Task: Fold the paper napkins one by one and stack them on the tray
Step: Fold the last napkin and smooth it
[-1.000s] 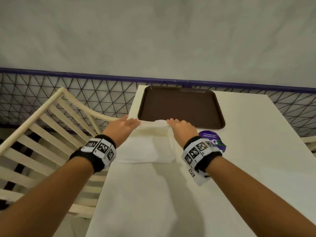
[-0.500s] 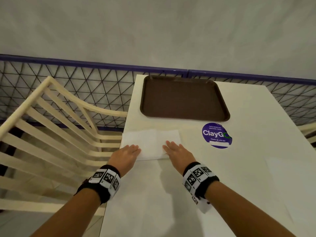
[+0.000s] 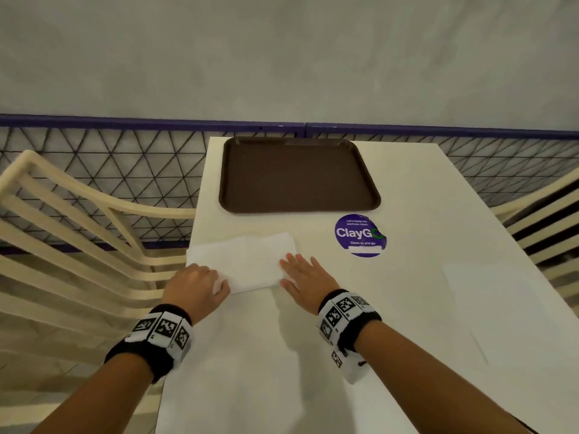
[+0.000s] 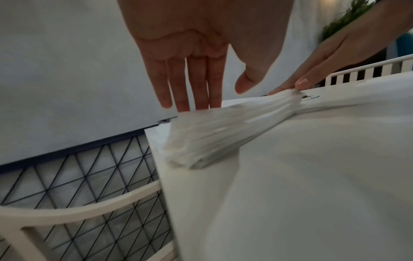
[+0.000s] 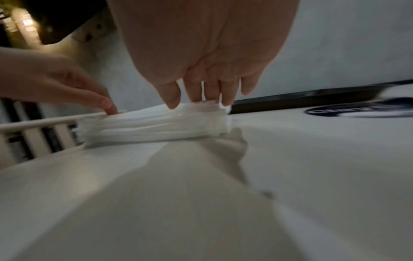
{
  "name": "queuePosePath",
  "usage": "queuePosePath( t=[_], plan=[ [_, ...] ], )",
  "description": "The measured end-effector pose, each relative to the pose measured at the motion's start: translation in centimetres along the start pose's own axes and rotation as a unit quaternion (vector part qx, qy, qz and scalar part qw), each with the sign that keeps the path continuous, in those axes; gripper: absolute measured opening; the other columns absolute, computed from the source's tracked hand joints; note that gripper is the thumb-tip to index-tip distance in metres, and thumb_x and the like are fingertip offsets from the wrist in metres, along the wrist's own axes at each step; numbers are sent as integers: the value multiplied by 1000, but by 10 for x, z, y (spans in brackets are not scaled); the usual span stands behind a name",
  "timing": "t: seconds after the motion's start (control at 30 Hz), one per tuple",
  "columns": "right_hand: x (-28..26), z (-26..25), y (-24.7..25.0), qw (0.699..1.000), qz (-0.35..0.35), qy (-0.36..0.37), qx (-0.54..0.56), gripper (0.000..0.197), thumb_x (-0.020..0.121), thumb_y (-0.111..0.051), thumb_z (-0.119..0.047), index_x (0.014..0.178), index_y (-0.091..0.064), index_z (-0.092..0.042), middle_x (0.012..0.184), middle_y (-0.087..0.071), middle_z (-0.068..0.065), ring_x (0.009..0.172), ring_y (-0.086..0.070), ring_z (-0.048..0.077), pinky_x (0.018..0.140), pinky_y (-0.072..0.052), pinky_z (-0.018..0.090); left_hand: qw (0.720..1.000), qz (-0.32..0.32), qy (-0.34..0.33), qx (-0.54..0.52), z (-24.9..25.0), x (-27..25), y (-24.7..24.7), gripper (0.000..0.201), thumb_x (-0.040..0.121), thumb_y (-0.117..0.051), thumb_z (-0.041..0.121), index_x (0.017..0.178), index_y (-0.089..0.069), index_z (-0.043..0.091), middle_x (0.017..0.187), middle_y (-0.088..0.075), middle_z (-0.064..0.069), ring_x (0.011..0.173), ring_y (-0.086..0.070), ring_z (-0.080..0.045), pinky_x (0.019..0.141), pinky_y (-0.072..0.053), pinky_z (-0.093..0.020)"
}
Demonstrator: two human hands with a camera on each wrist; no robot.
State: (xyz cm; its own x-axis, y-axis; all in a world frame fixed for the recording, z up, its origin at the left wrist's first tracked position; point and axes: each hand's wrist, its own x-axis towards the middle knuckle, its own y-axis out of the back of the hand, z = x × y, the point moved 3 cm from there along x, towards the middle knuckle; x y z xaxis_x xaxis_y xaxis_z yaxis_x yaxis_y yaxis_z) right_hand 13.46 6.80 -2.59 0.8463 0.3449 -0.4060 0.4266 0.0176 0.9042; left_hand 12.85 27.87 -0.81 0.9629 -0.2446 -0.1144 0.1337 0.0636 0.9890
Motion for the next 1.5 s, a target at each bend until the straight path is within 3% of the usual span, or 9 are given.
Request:
queuePosePath(
  t=[0.2, 0.47, 0.67, 0.77, 0.9, 1.07, 1.27, 1.37, 1.5],
  plan=[
    [-66, 109, -11, 975, 26, -216, 39, 56, 101, -28, -27, 150, -5, -12, 158, 2, 8, 147, -2, 23, 119, -3, 35, 979, 146, -140, 38, 66, 26, 12, 39, 74, -37, 34, 66, -69, 12, 63, -63, -2, 57, -60, -25, 54, -47, -29],
    [-181, 231, -49, 836, -2, -528, 150, 63, 93, -43, -43, 142, -24, -8, 146, -29, 18, 136, -30, 33, 113, -26, 42, 951, 97, -294, -5, 177, 53, -5, 34, 71, -37, 29, 62, -67, 17, 60, -62, 4, 54, -59, -18, 51, -46, -23],
    [-173, 220, -52, 889, 43, -421, 175, 37, 95, -38, -16, 131, -40, -8, 132, -40, 12, 126, -38, 27, 98, -39, 36, 934, 50, -354, -3, 225, 58, -13, 31, 69, -39, 28, 60, -68, 20, 59, -61, 7, 51, -58, -14, 48, -44, -18],
    [-157, 201, -47, 934, 49, -334, 116, 34, 95, -34, -9, 128, -44, -6, 132, -39, 11, 123, -41, 25, 95, -41, 33, 931, 33, -363, -1, 236, 55, -16, 15, 57, -70, 29, 71, -70, 22, 67, -64, 9, 58, -61, -11, 52, -46, -16],
    [-133, 172, -34, 971, 47, -229, 54, 33, 95, -36, -11, 125, -48, -5, 129, -46, 12, 120, -45, 26, 95, -37, 35, 940, 3, -338, -31, 242, 54, -28, 74, 40, -86, 33, 107, -55, 24, 98, -68, 5, 84, -67, -11, 66, -52, -17],
    [-113, 133, -22, 986, 55, -135, 84, 35, 94, -41, -21, 122, -53, -6, 123, -55, 11, 116, -49, 27, 94, -38, 34, 951, -126, -276, -62, 248, 45, -39, 61, 92, -52, 32, 146, -24, 23, 151, -26, 5, 137, -29, -11, 107, -29, -24],
    [-114, 130, -28, 986, 6, -43, 158, 35, 88, -54, -24, 121, -54, -10, 122, -55, 8, 115, -50, 24, 93, -39, 31, 954, -132, -261, -57, 229, 34, -54, 94, 66, 4, 55, 129, -54, 16, 136, -48, -4, 125, -46, -17, 96, -41, -26],
    [-125, 150, -37, 986, -7, -47, 158, 52, 86, -58, -26, 135, -43, -19, 141, -43, -1, 129, -40, 17, 106, -32, 27, 963, -76, -246, -82, 217, 27, -43, 56, 91, -20, 40, 115, -65, 15, 122, -61, -5, 117, -57, -15, 90, -46, -24],
    [-143, 171, -46, 989, -35, -48, 137, 53, 94, -48, -26, 145, -32, -23, 153, -26, -8, 142, -23, 8, 114, -16, 21, 939, 45, -312, -137, 203, 13, -50, 20, 77, -51, 22, 72, -69, 16, 74, -70, -2, 87, -52, -10, 80, -42, -26]
  ],
)
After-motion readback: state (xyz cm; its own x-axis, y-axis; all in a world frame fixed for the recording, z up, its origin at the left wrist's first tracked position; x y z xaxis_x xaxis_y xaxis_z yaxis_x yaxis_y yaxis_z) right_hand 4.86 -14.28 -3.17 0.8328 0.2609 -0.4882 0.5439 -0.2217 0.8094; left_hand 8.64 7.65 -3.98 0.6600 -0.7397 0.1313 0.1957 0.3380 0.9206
